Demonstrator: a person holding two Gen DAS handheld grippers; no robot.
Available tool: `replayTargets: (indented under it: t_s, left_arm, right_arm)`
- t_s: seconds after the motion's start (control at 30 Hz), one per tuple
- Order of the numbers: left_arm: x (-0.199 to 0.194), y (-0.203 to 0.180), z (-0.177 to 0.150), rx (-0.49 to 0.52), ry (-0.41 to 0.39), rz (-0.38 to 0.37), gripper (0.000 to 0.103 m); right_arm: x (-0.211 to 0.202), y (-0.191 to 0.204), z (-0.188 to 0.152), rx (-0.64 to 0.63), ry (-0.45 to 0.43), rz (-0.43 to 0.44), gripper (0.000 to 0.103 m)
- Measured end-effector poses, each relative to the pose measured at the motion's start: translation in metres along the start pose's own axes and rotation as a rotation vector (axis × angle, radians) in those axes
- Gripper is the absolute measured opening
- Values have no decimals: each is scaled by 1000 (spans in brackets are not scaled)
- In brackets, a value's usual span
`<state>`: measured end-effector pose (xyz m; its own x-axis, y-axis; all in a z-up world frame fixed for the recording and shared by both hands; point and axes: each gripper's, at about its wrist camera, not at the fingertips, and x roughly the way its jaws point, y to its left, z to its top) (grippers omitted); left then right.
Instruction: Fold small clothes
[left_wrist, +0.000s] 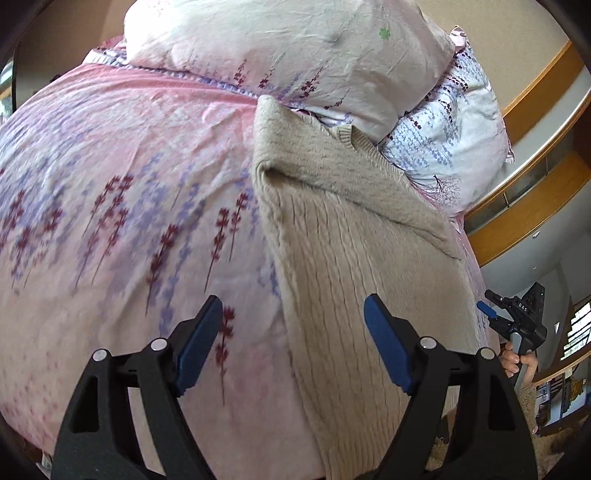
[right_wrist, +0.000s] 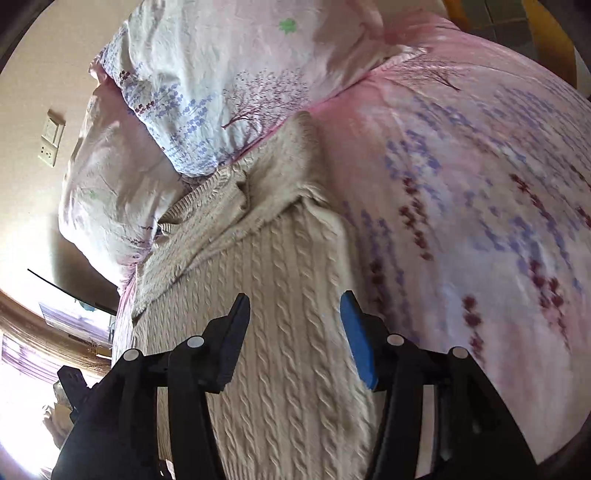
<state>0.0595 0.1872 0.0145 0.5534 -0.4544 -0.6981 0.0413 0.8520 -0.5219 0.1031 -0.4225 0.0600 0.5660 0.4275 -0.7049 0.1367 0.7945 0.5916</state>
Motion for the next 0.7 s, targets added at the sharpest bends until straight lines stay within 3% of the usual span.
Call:
replayTargets:
  t_s: [0.2, 0.43, 0.7]
  left_arm:
    - [-13, -8, -45, -50, 11, -78, 70]
    - [-14, -35, -83, -18, 53, -127, 58]
    - [-7, -36, -94, -91, 95, -184, 26]
  right_arm:
    - [-21, -33, -37, 52, 46, 23, 52]
    - [-22, -37, -73, 60, 109, 199, 39]
    - [-18, -23, -99, 0, 160, 289, 23]
